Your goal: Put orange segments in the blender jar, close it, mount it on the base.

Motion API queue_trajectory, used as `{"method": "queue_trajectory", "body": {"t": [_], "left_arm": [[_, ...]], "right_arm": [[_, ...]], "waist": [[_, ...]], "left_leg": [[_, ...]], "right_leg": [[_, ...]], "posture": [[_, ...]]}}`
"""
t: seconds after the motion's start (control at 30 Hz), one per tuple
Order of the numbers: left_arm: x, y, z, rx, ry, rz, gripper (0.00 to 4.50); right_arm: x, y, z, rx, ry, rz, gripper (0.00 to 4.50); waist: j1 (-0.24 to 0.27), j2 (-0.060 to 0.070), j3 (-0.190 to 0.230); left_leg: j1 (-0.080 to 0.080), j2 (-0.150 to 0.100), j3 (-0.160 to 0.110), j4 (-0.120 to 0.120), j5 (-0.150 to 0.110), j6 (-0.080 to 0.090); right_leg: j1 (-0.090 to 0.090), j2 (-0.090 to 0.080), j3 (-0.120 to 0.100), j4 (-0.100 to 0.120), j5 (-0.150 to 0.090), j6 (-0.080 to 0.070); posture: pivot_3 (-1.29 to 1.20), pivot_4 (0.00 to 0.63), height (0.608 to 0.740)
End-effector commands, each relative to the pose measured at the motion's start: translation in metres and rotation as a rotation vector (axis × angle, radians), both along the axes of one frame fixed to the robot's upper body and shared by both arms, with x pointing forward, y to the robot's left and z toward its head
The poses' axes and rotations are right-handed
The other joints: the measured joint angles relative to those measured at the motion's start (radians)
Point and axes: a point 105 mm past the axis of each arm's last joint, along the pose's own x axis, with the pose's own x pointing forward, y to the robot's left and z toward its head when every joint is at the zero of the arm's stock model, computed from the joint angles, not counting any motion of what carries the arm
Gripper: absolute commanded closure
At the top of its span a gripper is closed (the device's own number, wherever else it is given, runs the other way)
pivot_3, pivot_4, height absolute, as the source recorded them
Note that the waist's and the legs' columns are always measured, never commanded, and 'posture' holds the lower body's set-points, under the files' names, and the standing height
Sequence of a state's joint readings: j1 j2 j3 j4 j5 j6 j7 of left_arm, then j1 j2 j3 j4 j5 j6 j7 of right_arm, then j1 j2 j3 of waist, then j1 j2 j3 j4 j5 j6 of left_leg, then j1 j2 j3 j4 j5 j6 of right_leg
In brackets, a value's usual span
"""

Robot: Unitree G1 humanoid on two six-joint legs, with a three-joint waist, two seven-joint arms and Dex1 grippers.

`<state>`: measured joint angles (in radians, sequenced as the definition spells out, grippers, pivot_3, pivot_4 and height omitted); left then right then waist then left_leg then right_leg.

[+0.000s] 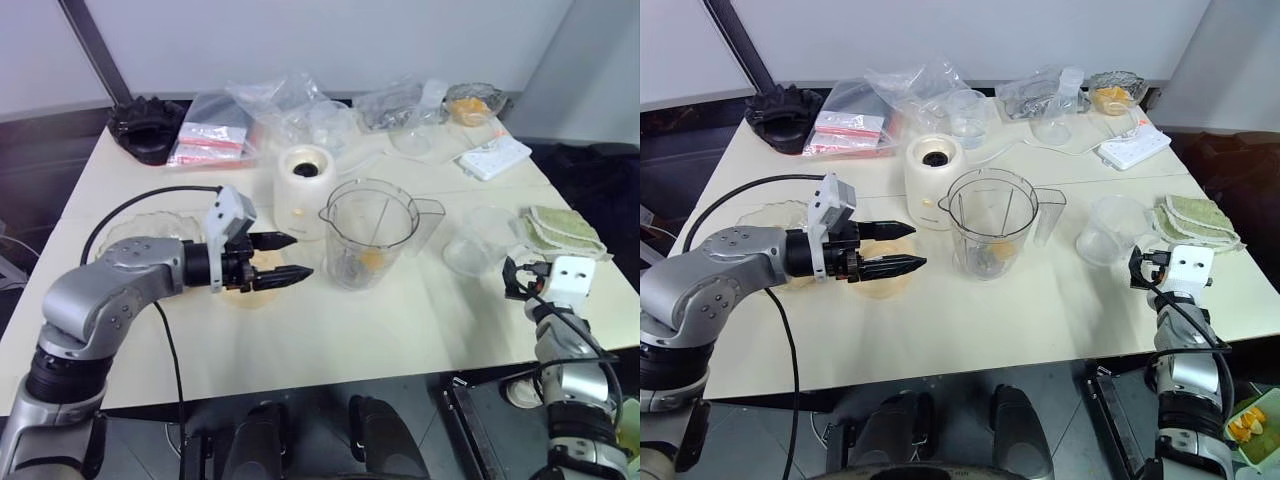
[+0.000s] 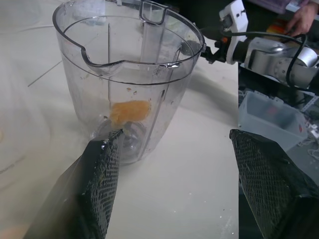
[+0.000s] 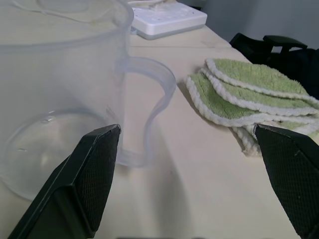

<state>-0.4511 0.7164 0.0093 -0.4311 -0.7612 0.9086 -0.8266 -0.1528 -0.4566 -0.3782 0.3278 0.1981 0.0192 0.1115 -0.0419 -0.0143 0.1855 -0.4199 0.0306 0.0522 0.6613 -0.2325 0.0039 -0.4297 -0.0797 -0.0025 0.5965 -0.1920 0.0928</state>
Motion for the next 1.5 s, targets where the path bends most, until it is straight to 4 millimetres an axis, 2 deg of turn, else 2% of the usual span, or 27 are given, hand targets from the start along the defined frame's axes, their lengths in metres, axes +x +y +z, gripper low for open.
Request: {"method": "queue_trajectory", "body": {"t": [0.03, 0.1, 0.23, 0.4, 0.57, 0.67, 0.73, 0.83, 0.93, 1.1, 1.23, 1.5], "left_arm": [[0.0, -0.001, 0.005, -0.007, -0.03, -0.013, 0.99], [0.0, -0.001, 0.004, -0.007, -0.028, -0.012, 0.99], [0.002, 0.006, 0.003, 0.007, -0.027, -0.002, 0.99], [0.018, 0.024, 0.004, 0.086, -0.063, 0.001, 0.99], [0.042, 0.042, 0.004, 0.15, -0.085, -0.004, 0.99], [0.055, 0.053, -0.007, 0.238, -0.087, -0.038, 0.99], [0.065, 0.064, -0.023, 0.385, -0.1, -0.06, 0.99], [0.075, 0.078, -0.045, 0.56, -0.119, -0.11, 0.99], [0.088, 0.084, -0.061, 0.663, -0.111, -0.139, 0.99], [0.099, 0.07, -0.071, 0.644, -0.104, -0.159, 0.99], [0.106, 0.061, -0.087, 0.67, -0.114, -0.157, 0.99], [0.103, 0.065, -0.116, 0.782, -0.042, -0.187, 0.99]], "right_arm": [[-0.001, -0.002, 0.017, -0.03, -0.047, -0.004, 0.03], [-0.005, -0.003, 0.019, -0.038, -0.048, -0.006, 0.03], [-0.025, -0.005, 0.028, -0.058, -0.057, -0.008, 0.03], [-0.049, 0.001, 0.046, 0.013, -0.104, 0.045, 0.03], [-0.068, 0.033, 0.062, 0.089, -0.112, 0.274, 0.03], [-0.079, 0.045, 0.065, 0.081, -0.062, 0.365, 0.03], [-0.089, 0.054, 0.071, 0.124, -0.037, 0.469, 0.03], [-0.104, 0.056, 0.082, 0.158, 0.019, 0.562, 0.03], [-0.119, 0.062, 0.093, 0.2, 0.106, 0.658, 0.03], [-0.12, 0.08, 0.104, 0.208, 0.127, 0.712, 0.03], [-0.117, 0.099, 0.106, 0.257, 0.111, 0.754, 0.03], [-0.113, 0.11, 0.107, 0.26, 0.103, 0.762, 0.03]], "waist": [[0.0, 0.0, 0.0], [0.0, 0.0, 0.0], [0.009, 0.0, 0.0], [0.01, 0.0, 0.0], [0.017, 0.0, 0.0], [0.024, 0.001, 0.0], [0.029, 0.001, 0.0], [0.031, 0.0, 0.0], [0.041, 0.0, 0.001], [0.054, -0.003, 0.001], [0.055, -0.003, 0.001], [0.054, -0.003, 0.001]], "left_leg": [[0.0, 0.0, 0.0, 0.0, 0.0, 0.0], [-0.001, 0.0, 0.0, 0.0, 0.0, 0.0], [-0.003, 0.0, 0.0, -0.001, 0.0, 0.0], [-0.005, 0.0, 0.0, -0.001, 0.0, 0.0], [-0.006, 0.001, 0.0, -0.001, 0.0, -0.001], [-0.006, 0.001, 0.001, -0.002, 0.0, -0.001], [-0.007, 0.001, 0.002, -0.003, 0.0, -0.001], [-0.008, 0.002, 0.002, -0.004, 0.0, -0.001], [-0.009, 0.001, 0.003, -0.004, 0.0, -0.001], [-0.01, 0.002, 0.003, -0.004, 0.0, -0.001], [-0.012, 0.001, 0.003, -0.004, 0.0, 0.0], [-0.015, 0.0, 0.004, 0.0, -0.001, 0.001]], "right_leg": [[0.0, 0.0, 0.0, 0.0, 0.0, 0.0], [-0.001, 0.0, 0.0, 0.0, 0.0, 0.0], [-0.003, 0.0, 0.0, 0.0, 0.0, 0.0], [-0.006, 0.0, 0.0, 0.0, 0.0, 0.0], [-0.006, -0.001, 0.0, 0.0, 0.0, 0.0], [-0.008, -0.001, -0.001, -0.001, 0.0, 0.0], [-0.009, -0.002, -0.001, -0.001, 0.0, 0.0], [-0.009, -0.003, -0.001, -0.002, 0.0, -0.001], [-0.011, -0.005, -0.001, -0.003, 0.0, 0.0], [-0.011, -0.004, -0.001, -0.004, 0.0, 0.0], [-0.011, -0.004, -0.002, -0.004, 0.0, 0.0], [-0.012, -0.002, -0.003, -0.003, 0.0, 0.0]], "posture": [[0.0, 0.15, 0.74], [0.0, 0.15, 0.74], [0.0, 0.15, 0.74], [0.0, 0.15, 0.74], [0.0, 0.15, 0.74], [0.0, 0.15, 0.74], [0.0, 0.15, 0.74], [0.0, 0.15, 0.74], [0.0, 0.15, 0.74], [0.0, 0.15, 0.74], [0.0, 0.15, 0.74], [0.0, 0.15, 0.74]]}}
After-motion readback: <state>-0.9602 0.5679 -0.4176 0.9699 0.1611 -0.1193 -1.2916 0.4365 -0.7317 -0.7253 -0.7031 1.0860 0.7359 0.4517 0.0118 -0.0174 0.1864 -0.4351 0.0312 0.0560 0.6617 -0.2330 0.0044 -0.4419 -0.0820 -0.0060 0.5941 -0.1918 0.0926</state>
